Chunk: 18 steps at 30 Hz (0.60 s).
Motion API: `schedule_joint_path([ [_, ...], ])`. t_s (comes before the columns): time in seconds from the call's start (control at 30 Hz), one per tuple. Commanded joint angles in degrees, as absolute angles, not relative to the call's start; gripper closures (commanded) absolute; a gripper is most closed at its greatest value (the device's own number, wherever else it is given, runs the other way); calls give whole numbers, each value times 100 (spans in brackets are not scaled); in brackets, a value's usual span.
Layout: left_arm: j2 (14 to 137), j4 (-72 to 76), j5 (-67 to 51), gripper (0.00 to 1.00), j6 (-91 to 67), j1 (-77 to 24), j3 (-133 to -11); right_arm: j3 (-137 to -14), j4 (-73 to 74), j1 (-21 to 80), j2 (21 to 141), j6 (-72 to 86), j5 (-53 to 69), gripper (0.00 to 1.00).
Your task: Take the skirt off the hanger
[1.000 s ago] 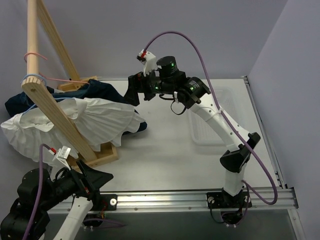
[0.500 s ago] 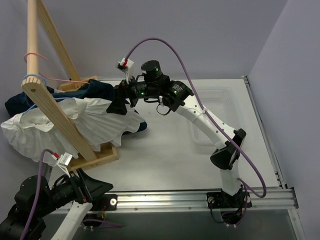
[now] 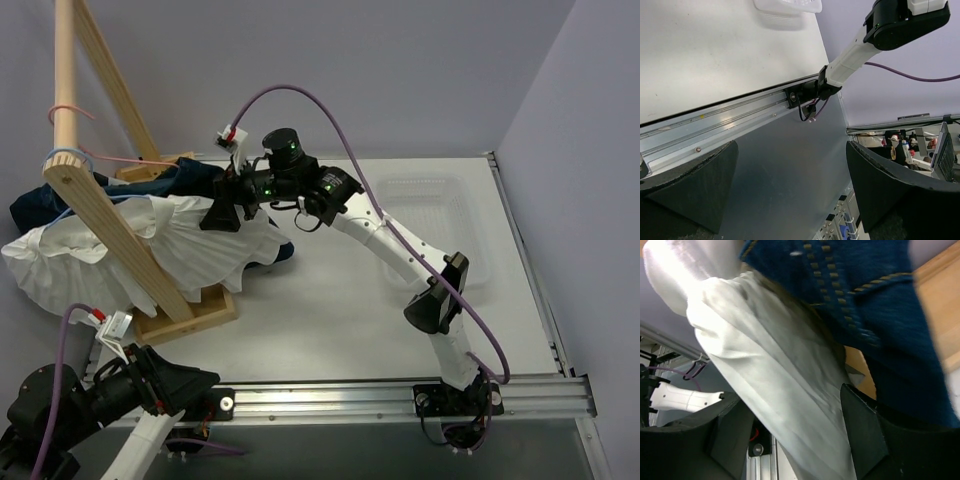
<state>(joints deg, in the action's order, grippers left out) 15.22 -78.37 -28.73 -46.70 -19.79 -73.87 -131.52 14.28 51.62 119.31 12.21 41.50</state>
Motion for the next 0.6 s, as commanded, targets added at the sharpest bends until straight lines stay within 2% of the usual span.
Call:
schedule_joint_path([
  [0.0, 1538, -8113, -2839, 2, -4675, -2065, -7339, -13456, 1177, 5414, 11997, 1327, 4394, 40],
  [0.1, 1494, -7990, -2830, 2, -4763, -2135, -7207, -13509, 1222, 5484, 12041, 1345, 4438, 48],
  [0.2, 1468, -7928, -2786, 1, -4834, -2197, -7128, -13474, 1090, 5484, 12058, 1441, 4473, 62],
  [0.23, 1450, -7919, -2777, 1, -4860, -2215, -7111, -13482, 1029, 5484, 12067, 1520, 4517, 75],
  [0.3, 1424, -7875, -2751, 1, -4922, -2250, -7040, -13482, 845, 5467, 12067, 1582, 4623, 86],
  [0.37, 1406, -7858, -2742, 1, -4939, -2294, -6979, -13474, 713, 5441, 12059, 1687, 4641, 88],
  [0.5, 1406, -7787, -2699, 1, -4983, -2355, -6943, -13439, 326, 5353, 12085, 1810, 4719, 100],
  [0.57, 1415, -7761, -2690, 1, -4992, -2382, -6935, -13438, 2, 5291, 12129, 2021, 4868, 100],
])
